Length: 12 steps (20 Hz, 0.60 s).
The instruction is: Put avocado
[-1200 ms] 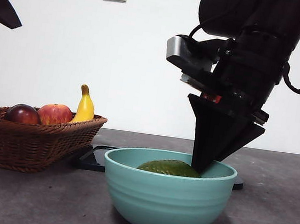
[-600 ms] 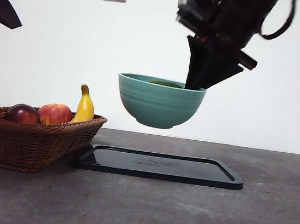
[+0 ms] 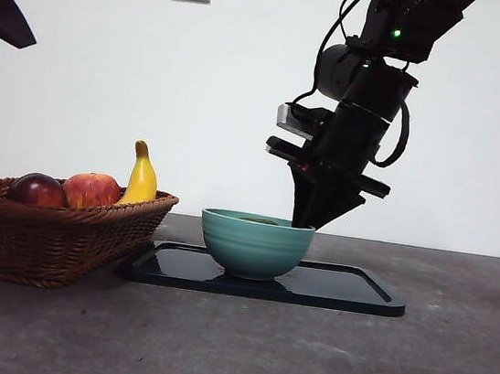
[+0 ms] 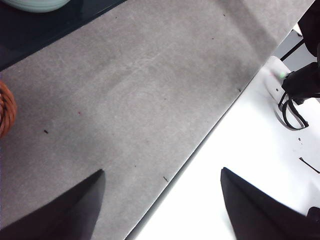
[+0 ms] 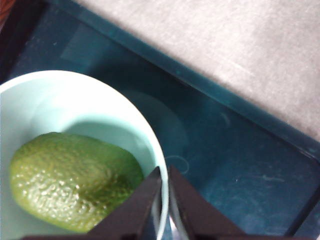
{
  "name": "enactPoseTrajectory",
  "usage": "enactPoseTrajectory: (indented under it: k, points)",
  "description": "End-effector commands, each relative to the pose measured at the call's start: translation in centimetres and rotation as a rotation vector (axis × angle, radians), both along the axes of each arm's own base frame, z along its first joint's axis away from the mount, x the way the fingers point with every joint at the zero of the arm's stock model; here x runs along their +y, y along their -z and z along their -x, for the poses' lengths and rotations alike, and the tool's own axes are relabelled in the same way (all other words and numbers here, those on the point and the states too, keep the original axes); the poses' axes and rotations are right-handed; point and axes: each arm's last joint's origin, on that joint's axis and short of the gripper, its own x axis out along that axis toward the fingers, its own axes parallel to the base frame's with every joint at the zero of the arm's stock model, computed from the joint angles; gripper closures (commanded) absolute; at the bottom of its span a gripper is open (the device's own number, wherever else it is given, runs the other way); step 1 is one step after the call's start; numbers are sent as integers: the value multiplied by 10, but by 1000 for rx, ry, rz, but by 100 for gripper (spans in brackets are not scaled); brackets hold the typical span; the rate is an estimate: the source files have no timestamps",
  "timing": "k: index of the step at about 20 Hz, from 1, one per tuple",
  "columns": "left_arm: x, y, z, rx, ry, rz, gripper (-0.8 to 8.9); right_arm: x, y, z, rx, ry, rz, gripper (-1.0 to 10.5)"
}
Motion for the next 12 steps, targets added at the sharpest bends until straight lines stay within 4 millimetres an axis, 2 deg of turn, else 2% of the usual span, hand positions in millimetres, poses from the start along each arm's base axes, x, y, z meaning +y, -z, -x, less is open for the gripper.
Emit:
enactPoseTrajectory:
  k: [1,4,6,7,9,12]
  points:
    - [-1,-2,0,-11,17,3,441,3,0,-6,-14,5,-9,933]
    - [-2,-2,-1,-15,20,2,441,3,1,-3,10,4,-1,920]
    - [-2,-2,-1,-17,22,1,441,3,0,-3,21,29,-9,755]
    - [-2,-2,-1,-17,22,1,441,2,-3,-3,28,44,-11,731]
    - [-1,-2,0,-17,22,1,441,-1,-22,-2,22,51,-11,731]
    - [-2,-2,-1,-17,22,2,441,-8,-79,15,-72,48,-54,729]
